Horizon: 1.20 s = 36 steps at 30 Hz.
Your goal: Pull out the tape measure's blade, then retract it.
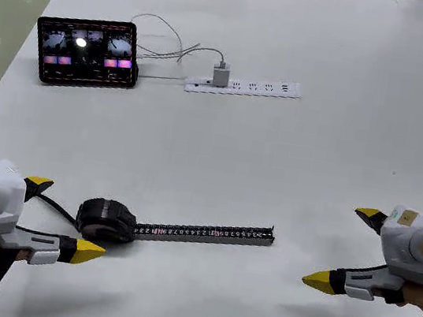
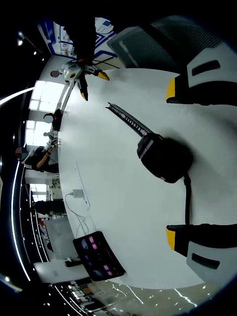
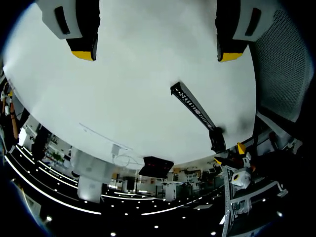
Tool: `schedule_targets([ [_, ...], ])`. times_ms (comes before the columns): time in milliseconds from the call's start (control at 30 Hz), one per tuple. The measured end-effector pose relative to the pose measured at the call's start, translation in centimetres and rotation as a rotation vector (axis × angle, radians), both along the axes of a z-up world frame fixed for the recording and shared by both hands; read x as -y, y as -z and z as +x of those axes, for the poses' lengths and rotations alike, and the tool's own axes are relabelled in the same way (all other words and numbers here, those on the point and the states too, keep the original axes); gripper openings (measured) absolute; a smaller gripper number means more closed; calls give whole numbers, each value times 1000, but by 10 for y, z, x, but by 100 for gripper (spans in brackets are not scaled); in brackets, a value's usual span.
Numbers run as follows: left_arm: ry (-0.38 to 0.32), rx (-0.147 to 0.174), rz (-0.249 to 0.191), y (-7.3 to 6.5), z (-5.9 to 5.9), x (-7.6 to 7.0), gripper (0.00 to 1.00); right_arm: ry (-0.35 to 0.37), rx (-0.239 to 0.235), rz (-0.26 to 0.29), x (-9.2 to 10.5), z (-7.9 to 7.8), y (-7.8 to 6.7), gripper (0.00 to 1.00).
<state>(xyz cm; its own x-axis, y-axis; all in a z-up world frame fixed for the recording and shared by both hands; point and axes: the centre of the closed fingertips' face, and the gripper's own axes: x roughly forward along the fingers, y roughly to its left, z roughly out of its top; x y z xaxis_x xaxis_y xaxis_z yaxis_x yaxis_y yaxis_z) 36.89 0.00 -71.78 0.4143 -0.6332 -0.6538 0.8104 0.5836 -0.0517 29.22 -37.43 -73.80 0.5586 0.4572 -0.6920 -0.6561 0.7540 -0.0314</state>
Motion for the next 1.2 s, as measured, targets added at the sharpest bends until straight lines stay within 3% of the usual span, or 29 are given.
schedule_targets([
  [400,-25,31,10,3,-11,-12,99,-9,18,4,9,-18,-4,99],
  [467,-34,20,8,4,-13,-14,99,-14,16,4,9,-21,-2,99],
  [567,-31,29,14,5,-20,-16,99,-20,12,-6,11,-27,1,99],
  [767,-39,20,19,9,-29,-20,99,-4,22,13,16,-33,-4,99],
  [1200,-67,20,25,15,-38,-23,99,13,16,-3,21,-47,-4,99],
])
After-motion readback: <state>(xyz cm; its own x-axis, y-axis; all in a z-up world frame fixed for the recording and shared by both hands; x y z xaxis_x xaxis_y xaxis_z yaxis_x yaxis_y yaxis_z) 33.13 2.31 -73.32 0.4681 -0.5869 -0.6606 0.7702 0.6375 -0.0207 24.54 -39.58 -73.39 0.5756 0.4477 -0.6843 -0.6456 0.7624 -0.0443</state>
